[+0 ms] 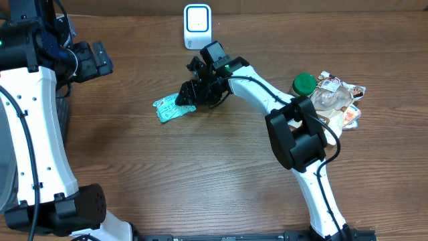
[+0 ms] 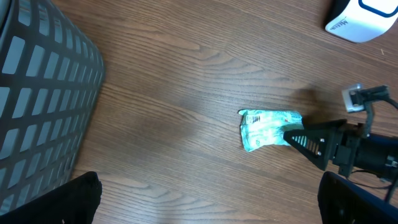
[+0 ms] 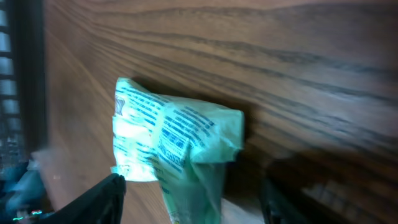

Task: Scan the item barcode
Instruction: 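Close the right gripper on the mint-green packet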

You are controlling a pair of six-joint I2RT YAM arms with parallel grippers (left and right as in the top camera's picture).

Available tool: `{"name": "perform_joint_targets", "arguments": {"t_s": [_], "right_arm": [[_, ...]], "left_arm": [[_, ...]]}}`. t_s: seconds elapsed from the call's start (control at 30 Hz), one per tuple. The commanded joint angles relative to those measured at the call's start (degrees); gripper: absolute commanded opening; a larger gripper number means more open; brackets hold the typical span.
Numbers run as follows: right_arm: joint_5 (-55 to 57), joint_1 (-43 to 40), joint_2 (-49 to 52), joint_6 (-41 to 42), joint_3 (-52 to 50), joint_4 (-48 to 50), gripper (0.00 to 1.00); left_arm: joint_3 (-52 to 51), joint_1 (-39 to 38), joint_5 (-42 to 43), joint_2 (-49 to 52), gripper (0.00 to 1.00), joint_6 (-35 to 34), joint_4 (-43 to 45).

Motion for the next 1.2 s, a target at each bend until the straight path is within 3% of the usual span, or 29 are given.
{"name": "perform_joint_targets", "arguments": {"t_s": [0.0,0.27,0.37,0.5,0.67,0.77,0.87,1.17], "right_arm": [[-1.8,0.0,2.3,0.9,-0.2,0.3,0.62],[-5.9,0.0,4.1,4.4,-0.2,3.6,0.33],[-5.9,0.0,5.1,5.6,-0.2,4.9,0.35],[-5.9,0.0,5.3,5.6,-0.2,7.8,0.51],[-5.9,0.0,5.4,5.6,-0.2,9.5,0.52],[-5.9,0.0,5.4,5.6,-0.2,8.8,0.33],[-5.9,0.0,5.4,5.6,-0.2,8.4,0.06],[-16.3,-5.9,-2.1,2.4,-0.1,4.6,0.04]], "left_arm": [[0.5,-0.1,-0.2,0.2,1.00,1.3,-0.1],[0.5,-0.1,-0.2,0.2,1.00,1.3,-0.1],[0.5,-0.1,-0.2,0.2,1.00,1.3,-0.1],[0.5,-0.1,-0.2,0.2,1.00,1.3,-0.1],[0.5,-0.1,-0.2,0.2,1.00,1.3,-0.1],[0.5,-0.1,-0.2,0.2,1.00,1.3,-0.1],[0.5,-0.1,-0.2,0.2,1.00,1.3,-0.1],[0.5,-0.1,-0.2,0.2,1.00,1.3,-0.1]]}}
